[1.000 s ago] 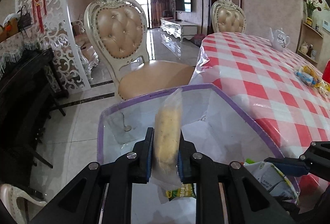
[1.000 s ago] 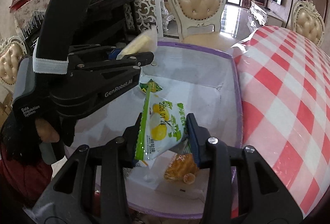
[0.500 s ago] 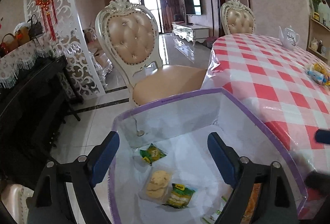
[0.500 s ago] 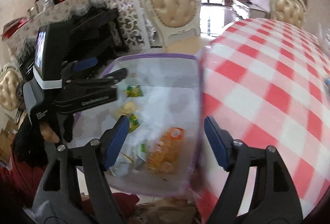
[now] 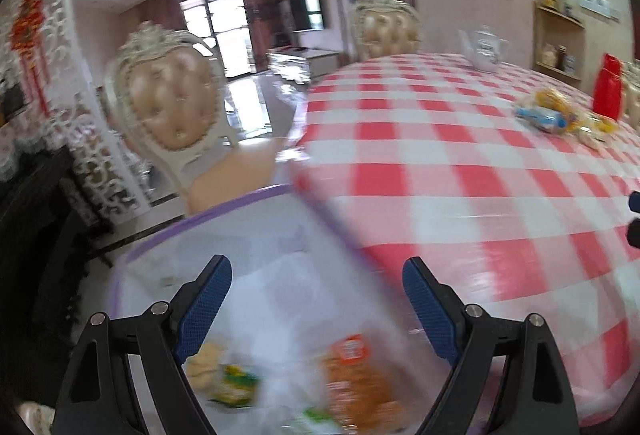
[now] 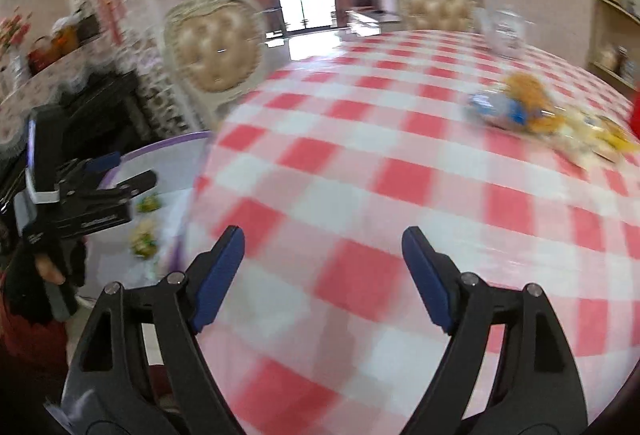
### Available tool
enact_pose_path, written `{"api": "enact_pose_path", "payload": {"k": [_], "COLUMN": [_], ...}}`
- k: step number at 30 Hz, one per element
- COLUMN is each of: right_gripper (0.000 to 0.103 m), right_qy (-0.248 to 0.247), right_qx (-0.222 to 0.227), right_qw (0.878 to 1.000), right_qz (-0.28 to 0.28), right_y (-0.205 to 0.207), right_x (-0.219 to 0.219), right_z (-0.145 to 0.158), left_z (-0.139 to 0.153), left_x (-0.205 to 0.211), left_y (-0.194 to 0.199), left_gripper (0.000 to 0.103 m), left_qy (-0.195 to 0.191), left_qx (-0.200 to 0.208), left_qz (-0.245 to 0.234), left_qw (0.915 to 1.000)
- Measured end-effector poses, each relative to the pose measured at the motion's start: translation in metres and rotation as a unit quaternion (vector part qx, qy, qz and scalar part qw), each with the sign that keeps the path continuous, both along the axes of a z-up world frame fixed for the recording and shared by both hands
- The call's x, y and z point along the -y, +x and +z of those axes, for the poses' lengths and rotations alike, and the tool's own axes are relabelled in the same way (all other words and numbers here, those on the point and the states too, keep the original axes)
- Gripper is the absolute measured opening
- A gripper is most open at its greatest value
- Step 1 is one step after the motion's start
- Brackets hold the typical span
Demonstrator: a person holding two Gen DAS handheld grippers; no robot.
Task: Organize snacks
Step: 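Move both open grippers back over the snacks on the table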
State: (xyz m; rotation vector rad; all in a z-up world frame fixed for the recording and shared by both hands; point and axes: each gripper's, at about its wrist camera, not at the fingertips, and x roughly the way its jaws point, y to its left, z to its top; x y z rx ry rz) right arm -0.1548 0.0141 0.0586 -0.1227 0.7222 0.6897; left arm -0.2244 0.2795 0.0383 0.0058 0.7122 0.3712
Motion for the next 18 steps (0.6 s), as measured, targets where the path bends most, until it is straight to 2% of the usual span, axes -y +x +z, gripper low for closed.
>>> {"api": "enact_pose_path", "payload": {"k": [3,7,13,18], "right_gripper": [0.086,0.086,0.087,0.087], "right_qy": [-0.013,-0.035,-0.073,-0.074], "right_qx": [0.006,0.003,-0.005,-0.023], "right_qw": [0.999,0.997,0.992,0.988], "right_qz": [-0.033,-0.074,-0.107,-0.13], "right_y": [0.013,0.044,0.098,0.142], "right_x": [0.036,0.08,0.125,0.152], "right_z": [0.0,0.0,-0.006,-0.017], "left_z": [0.001,0.002,0.0,-0.003], "left_x": [0.033,0.082,0.124,0.151], "left_y": [0.021,0.055,0.101,0.149], "left_gripper": [0.088,0.088,0.088,0.088], "left_qy": [-0.003,0.013,0.011,-0.046], "left_qx": [-0.01,-0.024,-0.048,-0.065], "left_qz": [-0.041,-0.09,-0.127,-0.164], "left_qw": [0.9991,0.9956,0.9907,0.9832]}}
